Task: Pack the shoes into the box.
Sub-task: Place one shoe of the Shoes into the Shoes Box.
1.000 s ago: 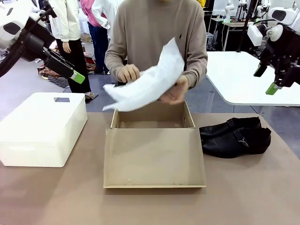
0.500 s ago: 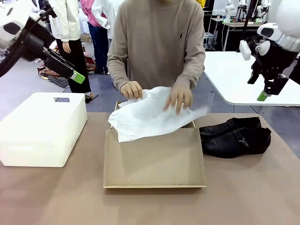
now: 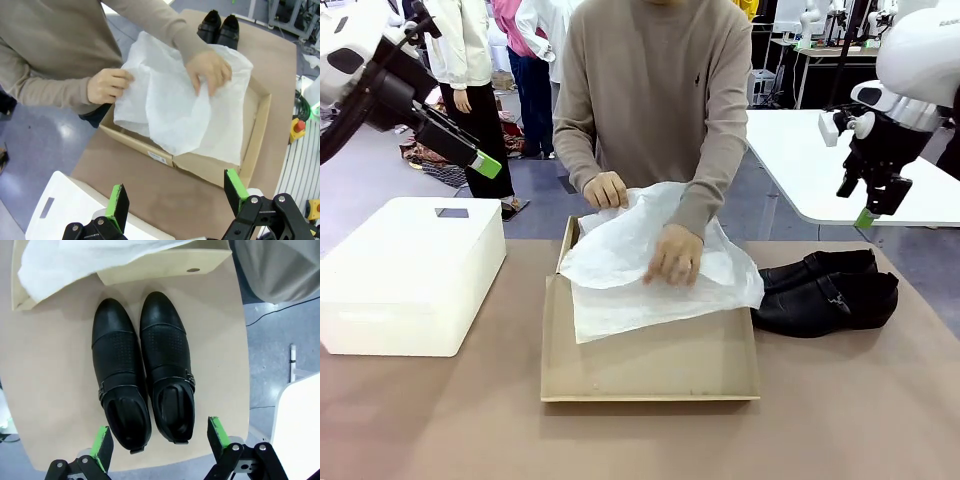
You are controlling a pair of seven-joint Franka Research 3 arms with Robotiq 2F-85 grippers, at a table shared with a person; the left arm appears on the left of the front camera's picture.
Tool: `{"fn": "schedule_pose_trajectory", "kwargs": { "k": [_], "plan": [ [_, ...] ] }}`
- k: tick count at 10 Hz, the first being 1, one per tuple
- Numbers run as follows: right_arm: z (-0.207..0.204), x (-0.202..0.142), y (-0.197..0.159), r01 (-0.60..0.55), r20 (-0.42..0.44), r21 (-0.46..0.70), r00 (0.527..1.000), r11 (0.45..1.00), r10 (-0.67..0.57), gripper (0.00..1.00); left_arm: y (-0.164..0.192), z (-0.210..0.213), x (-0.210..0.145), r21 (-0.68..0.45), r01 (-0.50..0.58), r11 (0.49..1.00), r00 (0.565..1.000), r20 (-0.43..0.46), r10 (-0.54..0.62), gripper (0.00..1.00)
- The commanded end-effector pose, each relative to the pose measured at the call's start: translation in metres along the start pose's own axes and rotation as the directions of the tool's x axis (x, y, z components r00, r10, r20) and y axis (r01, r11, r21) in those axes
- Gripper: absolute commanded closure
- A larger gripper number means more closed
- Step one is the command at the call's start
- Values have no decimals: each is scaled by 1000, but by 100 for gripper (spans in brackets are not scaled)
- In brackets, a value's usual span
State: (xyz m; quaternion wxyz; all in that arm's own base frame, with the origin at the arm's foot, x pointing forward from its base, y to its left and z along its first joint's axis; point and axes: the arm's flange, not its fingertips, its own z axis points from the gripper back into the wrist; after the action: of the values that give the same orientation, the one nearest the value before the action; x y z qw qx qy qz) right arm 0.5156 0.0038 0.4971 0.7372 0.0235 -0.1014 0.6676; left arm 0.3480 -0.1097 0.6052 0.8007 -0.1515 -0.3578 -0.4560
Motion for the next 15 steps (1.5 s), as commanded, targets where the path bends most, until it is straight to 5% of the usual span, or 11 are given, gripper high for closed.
{"fn": "schedule_pose_trajectory", "kwargs": {
  "k": [1,7,15],
  "plan": [
    [5,2,9,-7,-8,-15,1000,1000,7,0,1,0,0,-13,1,1000,1000,9,-1,0],
    [6,5,2,-9,-6,-11,1000,1000,9,0,1,0,0,-13,1,1000,1000,9,-1,0],
    [-58,-39,-50,-50,-34,-56,998,997,49,0,1,0,0,-13,1,1000,1000,9,-1,0]
  ]
}}
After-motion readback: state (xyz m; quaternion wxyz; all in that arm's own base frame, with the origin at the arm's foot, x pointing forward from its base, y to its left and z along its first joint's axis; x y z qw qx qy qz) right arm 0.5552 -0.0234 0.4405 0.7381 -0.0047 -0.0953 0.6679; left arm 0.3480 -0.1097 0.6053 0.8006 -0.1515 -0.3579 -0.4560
